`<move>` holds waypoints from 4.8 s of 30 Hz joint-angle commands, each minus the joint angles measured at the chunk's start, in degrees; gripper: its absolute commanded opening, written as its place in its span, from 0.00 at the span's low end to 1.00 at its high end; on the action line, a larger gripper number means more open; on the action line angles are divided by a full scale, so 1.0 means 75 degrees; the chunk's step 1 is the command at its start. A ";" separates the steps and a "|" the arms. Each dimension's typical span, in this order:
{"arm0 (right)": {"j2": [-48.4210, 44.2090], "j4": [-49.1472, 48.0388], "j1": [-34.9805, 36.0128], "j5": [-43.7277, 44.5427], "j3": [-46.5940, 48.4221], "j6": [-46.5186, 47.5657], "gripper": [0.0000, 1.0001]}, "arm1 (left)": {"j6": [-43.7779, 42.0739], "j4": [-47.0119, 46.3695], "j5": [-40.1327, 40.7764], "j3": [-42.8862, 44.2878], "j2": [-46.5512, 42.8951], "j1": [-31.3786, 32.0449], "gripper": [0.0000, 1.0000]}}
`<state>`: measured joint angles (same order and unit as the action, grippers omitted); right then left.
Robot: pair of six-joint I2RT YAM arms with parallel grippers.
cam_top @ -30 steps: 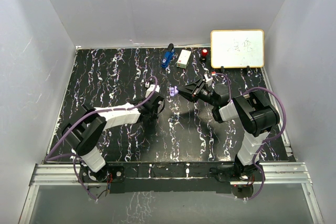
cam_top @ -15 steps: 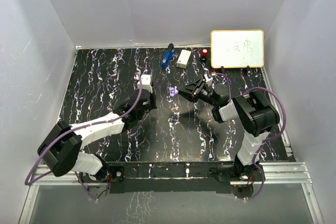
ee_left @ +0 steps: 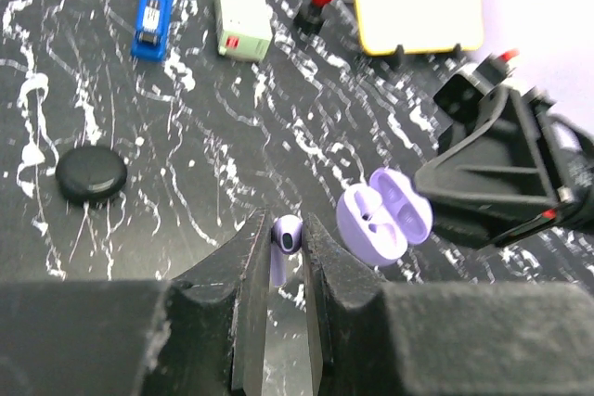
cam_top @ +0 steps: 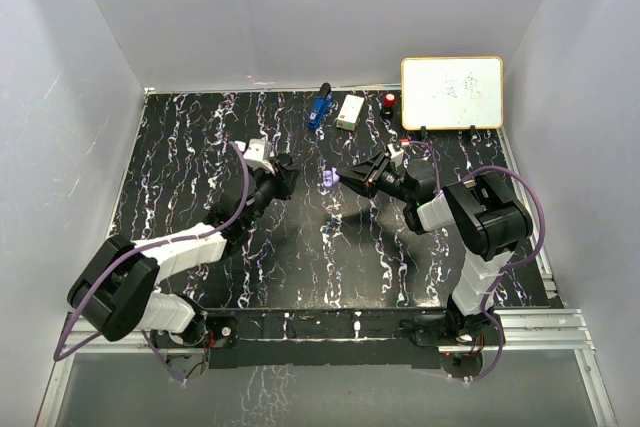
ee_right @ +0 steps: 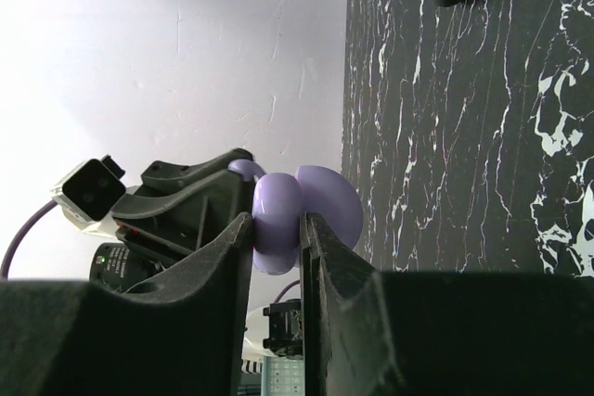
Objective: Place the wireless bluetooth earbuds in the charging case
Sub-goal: Place the earbud in the charging case.
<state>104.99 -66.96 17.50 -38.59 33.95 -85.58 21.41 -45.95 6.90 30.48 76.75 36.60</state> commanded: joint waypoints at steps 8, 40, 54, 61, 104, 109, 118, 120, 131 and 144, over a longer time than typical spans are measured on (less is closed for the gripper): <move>-0.0364 0.0287 -0.0022 0.0016 0.0271 0.0049 0.00 | 0.0498 -0.3949 -0.2246 -0.0227 0.0692 -0.0307 0.00; -0.0523 0.0215 0.0046 0.0399 0.0283 -0.0803 0.00 | -0.0410 -0.7536 -0.3186 0.0366 0.2744 -0.0367 0.00; -0.0366 -0.0450 0.0046 0.0490 0.0268 -0.1486 0.00 | -0.0562 -0.7537 -0.3163 0.0864 0.2831 -0.0362 0.00; -0.0105 -0.1101 0.0046 0.0487 0.0239 -0.2014 0.00 | -0.0521 -0.7537 -0.3249 0.1083 0.2925 -0.0368 0.00; 0.0324 -0.2540 0.0056 0.1289 -0.0253 -0.3133 0.00 | -0.1062 -0.7548 -0.3889 0.1184 0.3079 -0.0367 0.00; 0.0291 -0.2689 0.0069 0.1551 -0.0449 -0.3198 0.00 | -0.1041 -0.7549 -0.3951 0.1211 0.3085 -0.0368 0.00; 0.0265 -0.2776 0.0131 0.1727 -0.0497 -0.3293 0.00 | -0.0979 -0.7554 -0.4122 0.1304 0.3146 -0.0368 0.00; 0.0285 -0.2822 0.0150 0.1745 -0.0486 -0.3335 0.00 | -0.0997 -0.7549 -0.4159 0.1323 0.3149 -0.0367 0.00; 0.0404 -0.3092 0.0184 0.1772 -0.0480 -0.3517 0.00 | -0.1085 -0.7554 -0.4248 0.1472 0.3349 -0.0363 0.00; 0.0492 -0.3304 0.0199 0.1782 -0.0508 -0.3616 0.00 | -0.1169 -0.7554 -0.4246 0.1519 0.3439 -0.0368 0.00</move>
<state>108.27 -82.56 18.70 -26.41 30.15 -112.16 13.89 -91.29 -23.46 39.81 102.80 34.22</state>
